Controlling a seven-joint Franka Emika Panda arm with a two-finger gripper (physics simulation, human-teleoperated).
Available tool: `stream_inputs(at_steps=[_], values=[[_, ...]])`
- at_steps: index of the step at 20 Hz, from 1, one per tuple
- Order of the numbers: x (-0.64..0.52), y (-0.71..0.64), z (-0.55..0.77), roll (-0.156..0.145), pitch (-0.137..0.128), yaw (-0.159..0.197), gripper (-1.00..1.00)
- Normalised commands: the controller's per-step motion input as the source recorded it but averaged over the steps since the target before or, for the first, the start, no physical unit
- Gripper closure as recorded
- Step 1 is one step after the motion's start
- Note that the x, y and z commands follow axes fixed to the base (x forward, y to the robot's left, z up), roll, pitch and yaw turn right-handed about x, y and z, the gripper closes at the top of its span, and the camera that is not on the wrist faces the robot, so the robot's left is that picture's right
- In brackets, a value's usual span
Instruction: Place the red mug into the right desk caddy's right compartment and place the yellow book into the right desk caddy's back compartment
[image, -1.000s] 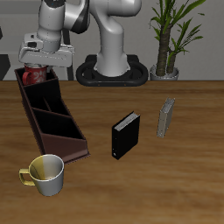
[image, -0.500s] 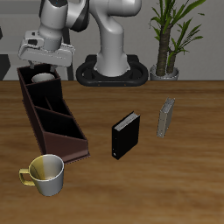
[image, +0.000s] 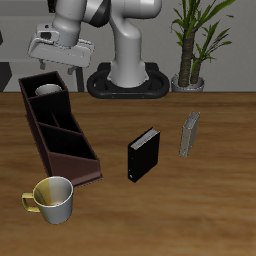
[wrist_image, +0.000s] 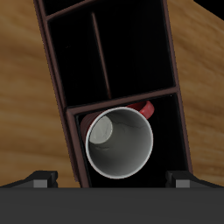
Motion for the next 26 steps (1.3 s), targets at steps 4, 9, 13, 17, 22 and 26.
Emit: stream_inputs(at_steps=[4, 9, 13, 17, 22, 26], values=[[0.46, 0.20, 0.24, -0.050, -0.032, 0.007, -1.00], [0.54, 0.31, 0.06, 0.041, 0.010, -0.009, -1.00], [0.46, 0.32, 0.06, 0.061, 0.013, -0.009, -1.00], [0.30, 0.25, 0.07, 0.102, 0.006, -0.007, -1.00], [0.30, 0.48, 0.03, 0.157, 0.042, -0.009, -1.00], [0.19, 0.22, 0.06, 0.036, 0.013, 0.000, -1.00]])
